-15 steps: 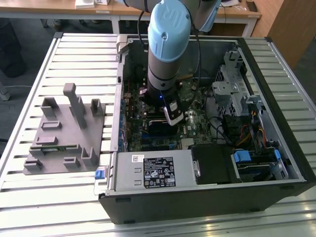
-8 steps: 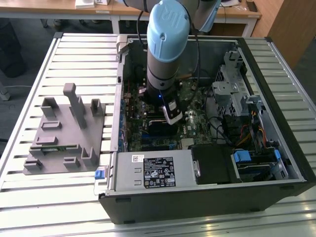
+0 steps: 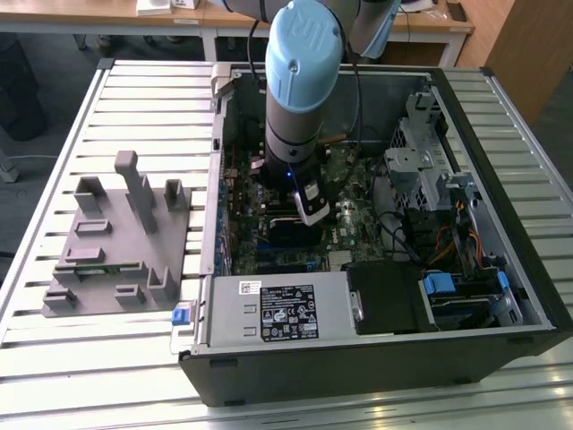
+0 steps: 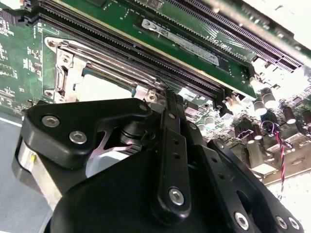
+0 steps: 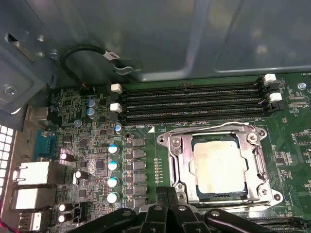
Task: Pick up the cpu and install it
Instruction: 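Install the second cpu locking lever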
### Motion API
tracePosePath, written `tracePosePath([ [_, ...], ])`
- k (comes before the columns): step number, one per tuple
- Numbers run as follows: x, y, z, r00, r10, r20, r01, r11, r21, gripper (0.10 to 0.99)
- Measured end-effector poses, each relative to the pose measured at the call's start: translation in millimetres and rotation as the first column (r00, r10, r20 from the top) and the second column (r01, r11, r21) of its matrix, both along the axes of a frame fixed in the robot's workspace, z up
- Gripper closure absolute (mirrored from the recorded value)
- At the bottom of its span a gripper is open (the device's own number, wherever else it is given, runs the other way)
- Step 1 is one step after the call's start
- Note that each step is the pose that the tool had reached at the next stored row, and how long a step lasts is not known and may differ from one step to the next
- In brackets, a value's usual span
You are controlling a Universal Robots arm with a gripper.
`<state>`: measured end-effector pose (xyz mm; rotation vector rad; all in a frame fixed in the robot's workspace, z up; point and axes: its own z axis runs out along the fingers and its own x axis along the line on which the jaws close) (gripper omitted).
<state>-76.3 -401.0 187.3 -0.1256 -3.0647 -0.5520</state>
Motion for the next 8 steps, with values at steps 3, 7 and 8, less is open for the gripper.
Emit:
tracePosePath([
  [3, 0.0, 0.2, -0.2, 1.0, 0.0, 0.0003, 0.0, 1.0, -0.004, 0.98],
  [7, -0.2, 0.2, 1.0, 1.0, 0.0, 0.0001, 0.0, 1.0, -0.005, 0.98],
  [8, -0.2, 0.2, 1.9, 1.0, 0.0, 0.0001, 0.0, 1.0, -0.005, 0.98],
])
